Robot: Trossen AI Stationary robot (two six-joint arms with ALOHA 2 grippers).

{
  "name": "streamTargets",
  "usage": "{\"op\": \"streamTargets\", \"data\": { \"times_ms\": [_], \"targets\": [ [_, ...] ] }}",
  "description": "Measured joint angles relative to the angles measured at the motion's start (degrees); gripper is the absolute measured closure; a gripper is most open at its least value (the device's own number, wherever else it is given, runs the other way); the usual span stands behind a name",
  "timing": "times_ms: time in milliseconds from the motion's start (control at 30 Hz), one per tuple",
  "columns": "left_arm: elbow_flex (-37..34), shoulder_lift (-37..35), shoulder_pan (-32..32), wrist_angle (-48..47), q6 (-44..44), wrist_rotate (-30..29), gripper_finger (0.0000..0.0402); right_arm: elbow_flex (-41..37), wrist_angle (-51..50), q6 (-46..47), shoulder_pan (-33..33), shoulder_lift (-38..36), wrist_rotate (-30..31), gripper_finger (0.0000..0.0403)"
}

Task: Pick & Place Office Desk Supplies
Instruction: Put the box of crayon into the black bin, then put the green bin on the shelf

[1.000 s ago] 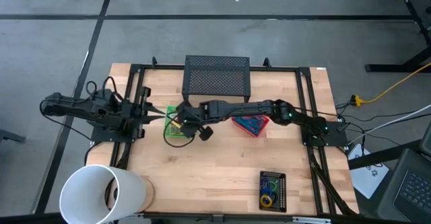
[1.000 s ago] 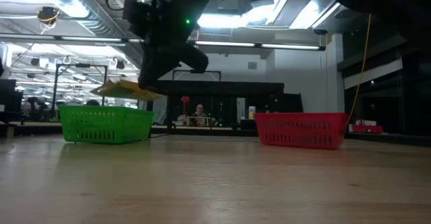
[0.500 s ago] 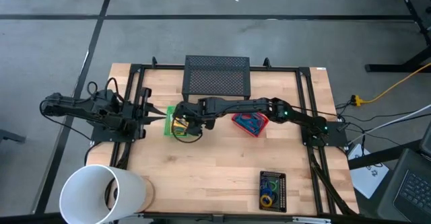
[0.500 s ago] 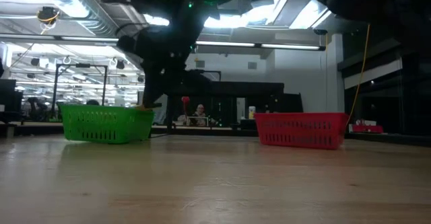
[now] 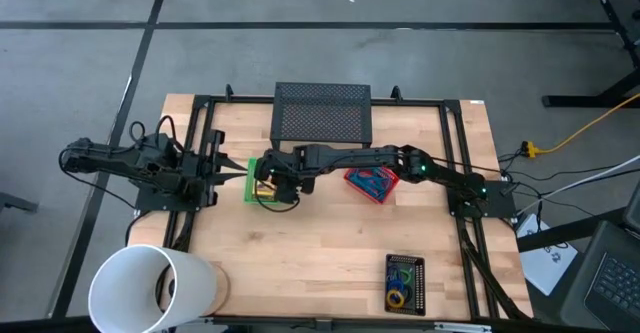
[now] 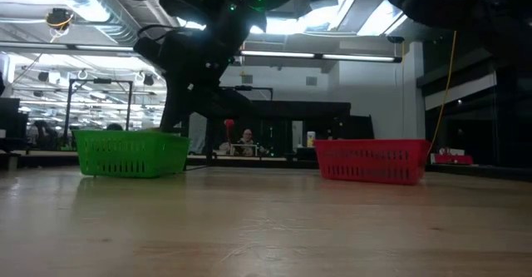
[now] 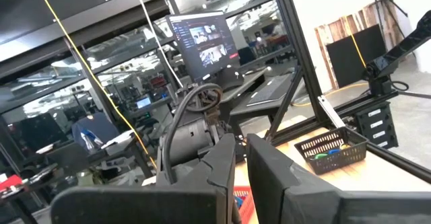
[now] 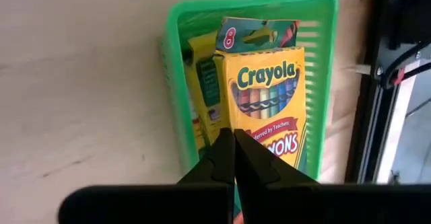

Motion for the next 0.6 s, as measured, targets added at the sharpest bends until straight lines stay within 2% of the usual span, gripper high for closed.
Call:
{"op": "streamTargets", "data": {
  "times_ms": [200,600],
  "targets": [
    [0.0,0.0,0.0,-0.5,0.0,0.0,0.0366,0.0,6.0,11.0,0.1,0.0,-0.6,0.0387],
    [0.0,0.0,0.0,-1.0,-1.1,0.0,0.0366,0.0,8.2,12.4,0.2,0.0,6.2,0.0249]
  ]
}}
